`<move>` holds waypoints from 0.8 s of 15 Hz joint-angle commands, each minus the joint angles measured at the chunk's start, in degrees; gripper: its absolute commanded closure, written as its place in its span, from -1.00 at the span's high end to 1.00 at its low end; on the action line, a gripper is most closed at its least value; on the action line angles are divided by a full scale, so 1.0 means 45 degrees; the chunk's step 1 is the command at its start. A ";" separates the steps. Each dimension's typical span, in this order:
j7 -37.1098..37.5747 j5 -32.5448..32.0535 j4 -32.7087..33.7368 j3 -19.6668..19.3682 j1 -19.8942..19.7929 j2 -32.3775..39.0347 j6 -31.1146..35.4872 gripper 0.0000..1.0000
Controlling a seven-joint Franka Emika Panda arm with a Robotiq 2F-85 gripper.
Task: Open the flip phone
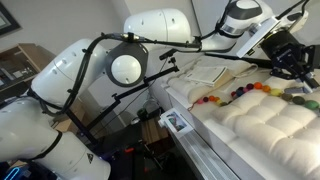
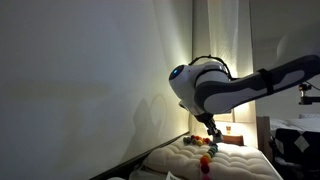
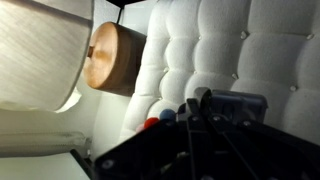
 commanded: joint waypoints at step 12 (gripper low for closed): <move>-0.0101 -0.0793 0.0070 -0.0543 0.0971 0.0631 -0.1267 -0.99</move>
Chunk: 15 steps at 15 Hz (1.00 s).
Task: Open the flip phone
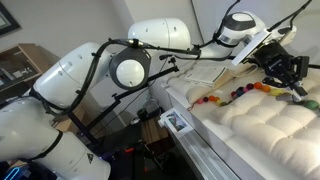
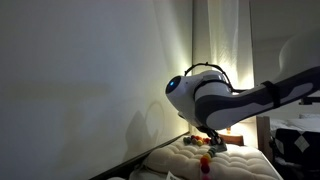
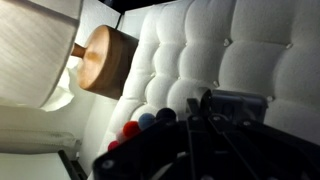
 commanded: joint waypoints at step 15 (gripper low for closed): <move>-0.1079 -0.1359 0.0493 -0.0448 0.1062 0.0897 0.0483 -0.99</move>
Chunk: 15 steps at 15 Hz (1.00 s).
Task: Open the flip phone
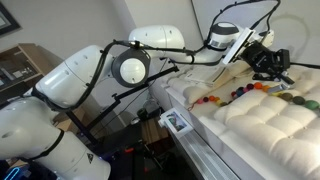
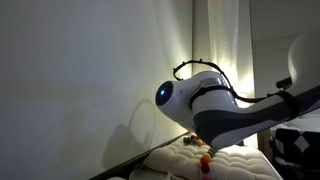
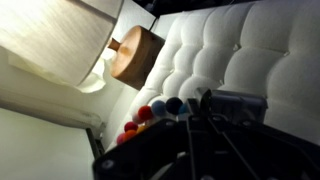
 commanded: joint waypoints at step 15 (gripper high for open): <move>-0.0738 -0.0495 0.0670 -0.0392 0.0194 0.0456 0.0495 -0.99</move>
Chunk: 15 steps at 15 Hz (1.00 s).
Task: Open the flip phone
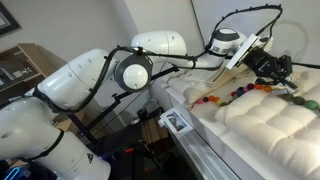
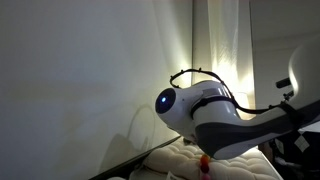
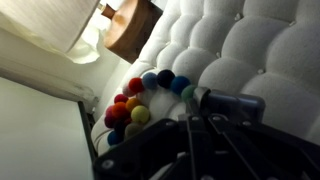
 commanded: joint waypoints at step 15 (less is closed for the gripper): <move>0.0730 -0.0785 0.2123 -0.1306 0.0565 0.0282 -0.3272 -0.99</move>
